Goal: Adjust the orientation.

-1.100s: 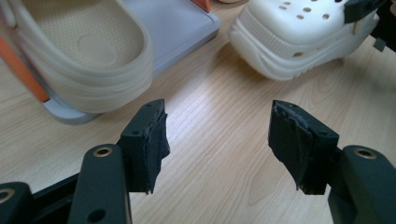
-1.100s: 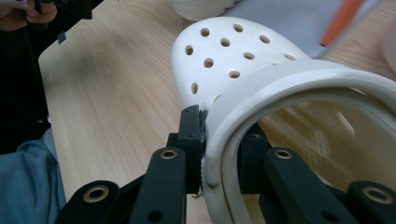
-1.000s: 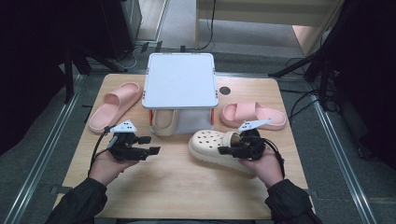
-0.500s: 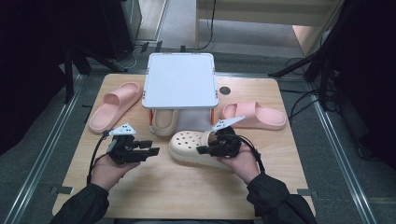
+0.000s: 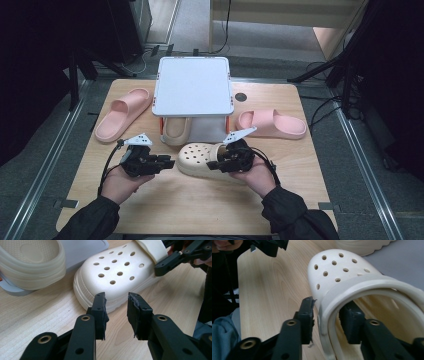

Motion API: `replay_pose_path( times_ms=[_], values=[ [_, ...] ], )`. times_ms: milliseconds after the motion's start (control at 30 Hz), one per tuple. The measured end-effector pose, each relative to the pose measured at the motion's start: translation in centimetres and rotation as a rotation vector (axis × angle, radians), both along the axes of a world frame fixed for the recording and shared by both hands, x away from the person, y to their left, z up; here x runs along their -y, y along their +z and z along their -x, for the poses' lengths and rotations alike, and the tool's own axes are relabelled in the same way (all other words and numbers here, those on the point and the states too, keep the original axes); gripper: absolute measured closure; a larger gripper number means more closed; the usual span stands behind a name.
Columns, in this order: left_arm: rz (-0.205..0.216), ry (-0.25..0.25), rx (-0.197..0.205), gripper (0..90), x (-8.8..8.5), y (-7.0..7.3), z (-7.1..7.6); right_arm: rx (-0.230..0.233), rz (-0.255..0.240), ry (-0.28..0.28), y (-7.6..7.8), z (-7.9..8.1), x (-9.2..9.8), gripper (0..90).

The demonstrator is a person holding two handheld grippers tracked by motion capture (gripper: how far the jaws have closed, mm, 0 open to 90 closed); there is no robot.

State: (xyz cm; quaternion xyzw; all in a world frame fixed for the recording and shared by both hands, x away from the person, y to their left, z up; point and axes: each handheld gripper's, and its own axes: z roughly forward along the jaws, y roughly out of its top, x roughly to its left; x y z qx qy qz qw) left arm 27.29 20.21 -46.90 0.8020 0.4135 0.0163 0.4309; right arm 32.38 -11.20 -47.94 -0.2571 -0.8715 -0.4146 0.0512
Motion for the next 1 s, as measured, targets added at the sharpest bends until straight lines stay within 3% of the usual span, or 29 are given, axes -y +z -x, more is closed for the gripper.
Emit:
replay_pose_path(
  times_ms=[133, 200, 367, 400, 467, 567, 600, 733, 800, 933, 1000],
  values=[
    [0.012, 0.014, 0.023, 70.9, 0.2, 0.2, 0.1, 0.031, -0.007, -0.023, 1.1, 0.2, 1.1, 61.4],
    [0.027, 0.012, 0.038, 71.6, 0.5, 0.5, 0.3, 0.034, -0.020, -0.025, 1.7, 0.1, 1.7, 65.9],
    [0.027, 0.015, 0.032, 75.0, 1.2, 0.4, 0.3, 0.043, -0.066, -0.055, 3.0, -0.5, 3.1, 75.3],
    [0.021, 0.014, 0.022, 75.9, 1.6, 0.2, 0.2, 0.064, -0.066, -0.081, 3.3, -1.0, 3.6, 82.6],
    [0.039, 0.004, -0.007, 77.0, 1.9, -0.2, -0.1, 0.073, -0.058, -0.095, 3.1, -1.7, 4.1, 90.0],
    [0.049, 0.000, -0.012, 78.2, 2.1, -0.4, -0.1, 0.088, -0.057, -0.113, 2.9, -2.5, 4.4, 90.0],
    [0.018, 0.004, -0.005, 78.3, 2.5, -0.7, -0.1, 0.093, -0.049, -0.129, 2.4, -3.4, 4.6, 90.0],
    [-0.015, 0.011, -0.007, 78.2, 2.9, -1.3, -0.3, 0.076, -0.038, -0.152, 1.4, -4.7, 4.7, 90.0],
    [-0.036, 0.006, -0.018, 78.2, 3.2, -1.9, -0.5, 0.061, 0.001, -0.155, 0.3, -5.6, 4.5, 88.5],
    [-0.061, 0.002, -0.043, 78.0, 3.7, -3.0, -1.0, 0.063, 0.011, -0.158, -0.2, -5.9, 4.1, 88.1],
    [-0.042, -0.005, -0.037, 79.0, 3.7, -3.1, -1.1, 0.068, 0.023, -0.158, -0.3, -5.8, 3.9, 89.0]
  ],
)
